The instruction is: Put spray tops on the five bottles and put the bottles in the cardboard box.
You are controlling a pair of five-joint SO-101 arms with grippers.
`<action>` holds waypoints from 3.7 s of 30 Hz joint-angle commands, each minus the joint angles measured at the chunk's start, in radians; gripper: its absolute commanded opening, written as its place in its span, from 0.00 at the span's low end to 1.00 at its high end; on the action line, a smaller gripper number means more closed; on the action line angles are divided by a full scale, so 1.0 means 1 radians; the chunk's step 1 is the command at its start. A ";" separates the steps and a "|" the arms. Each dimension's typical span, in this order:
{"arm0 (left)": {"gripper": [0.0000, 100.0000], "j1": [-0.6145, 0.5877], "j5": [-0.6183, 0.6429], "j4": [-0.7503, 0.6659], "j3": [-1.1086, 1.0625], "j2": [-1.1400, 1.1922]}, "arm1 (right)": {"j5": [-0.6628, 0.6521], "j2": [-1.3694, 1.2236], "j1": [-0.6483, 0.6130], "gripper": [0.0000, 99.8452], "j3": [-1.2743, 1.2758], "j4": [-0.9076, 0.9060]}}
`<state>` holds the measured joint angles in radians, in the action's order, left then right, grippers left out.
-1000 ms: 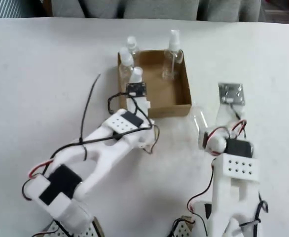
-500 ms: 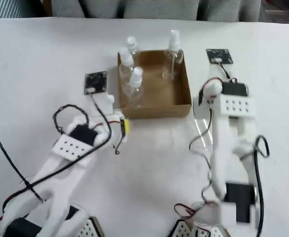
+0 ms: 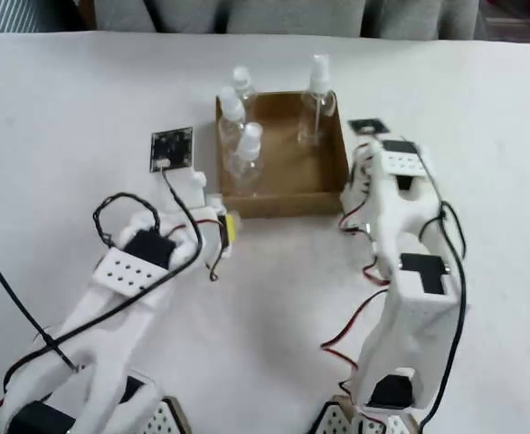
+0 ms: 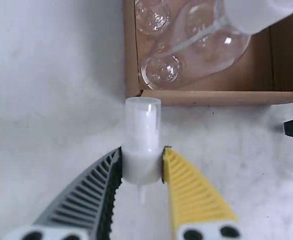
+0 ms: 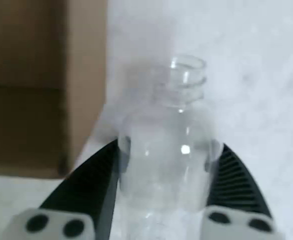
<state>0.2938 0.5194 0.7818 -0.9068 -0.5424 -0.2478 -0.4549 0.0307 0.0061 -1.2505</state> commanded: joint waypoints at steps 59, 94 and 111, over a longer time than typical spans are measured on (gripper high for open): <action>0.02 -0.005 -0.008 -0.025 -0.003 -0.044 | -0.374 0.616 0.679 0.28 0.453 0.108; 0.02 -0.012 -0.008 -0.025 -0.003 -0.044 | -0.470 0.443 0.631 0.11 0.425 0.189; 0.02 -0.012 -0.009 -0.025 -0.003 -0.044 | -0.509 0.452 0.595 0.22 0.284 0.051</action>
<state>0.2938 0.5194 0.7802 -0.9129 -0.5424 -0.7434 -0.0207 0.6429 0.3713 -1.1400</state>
